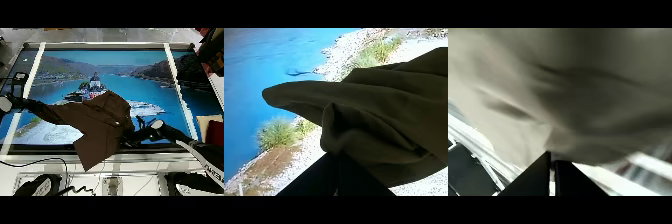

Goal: Fold the clothes and pants, and hang the long-sleeved shirts on hangers.

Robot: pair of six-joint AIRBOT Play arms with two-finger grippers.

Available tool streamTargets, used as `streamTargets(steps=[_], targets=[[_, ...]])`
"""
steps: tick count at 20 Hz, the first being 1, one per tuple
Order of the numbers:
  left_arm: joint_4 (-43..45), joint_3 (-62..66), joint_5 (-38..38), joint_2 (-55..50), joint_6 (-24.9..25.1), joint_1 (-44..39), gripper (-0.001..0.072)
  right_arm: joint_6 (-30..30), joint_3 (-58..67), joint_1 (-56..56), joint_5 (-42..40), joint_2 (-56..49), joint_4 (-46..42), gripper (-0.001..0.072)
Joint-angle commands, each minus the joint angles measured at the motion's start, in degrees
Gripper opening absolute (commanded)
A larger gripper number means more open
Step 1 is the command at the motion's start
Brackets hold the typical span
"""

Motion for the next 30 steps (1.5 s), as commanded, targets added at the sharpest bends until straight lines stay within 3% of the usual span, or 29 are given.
streamTargets(steps=[1, 6, 10, 16, 22, 28, 30], targets=[[0.1, 0.0, 0.6, 0.0, 0.0, 0.0, 0.0015, -5.1, 8.6, -0.7, 1.7, 0.3, -4.3, 0.0015], [0.1, 0.0, 11.1, 0.2, 0.0, 0.0, 0.0014, 1.6, 26.0, -10.4, 2.6, 5.3, -23.1, 0.0015], [0.0, 0.0, 18.1, 2.0, 0.0, 0.0, 0.0014, 1.7, 38.2, -22.4, 5.9, 13.1, -30.1, 0.0015], [0.0, 0.0, 32.7, 13.4, 0.0, 0.0, 0.0015, -9.8, 53.8, -30.3, 5.8, 23.7, -33.8, 0.0015], [0.0, 0.0, 51.0, 29.0, 0.0, 0.0, 0.0015, -9.6, 63.9, -30.7, 5.7, 30.0, -38.6, 0.0016], [0.0, 0.0, 50.8, 34.4, 0.0, 2.1, 0.0014, -6.5, 64.5, -30.7, 10.8, 33.2, -40.2, 0.0015], [0.0, 0.0, 44.6, 32.5, 0.0, 2.7, 0.0014, -6.1, 64.0, -30.7, 13.9, 32.4, -41.9, 0.0015]])
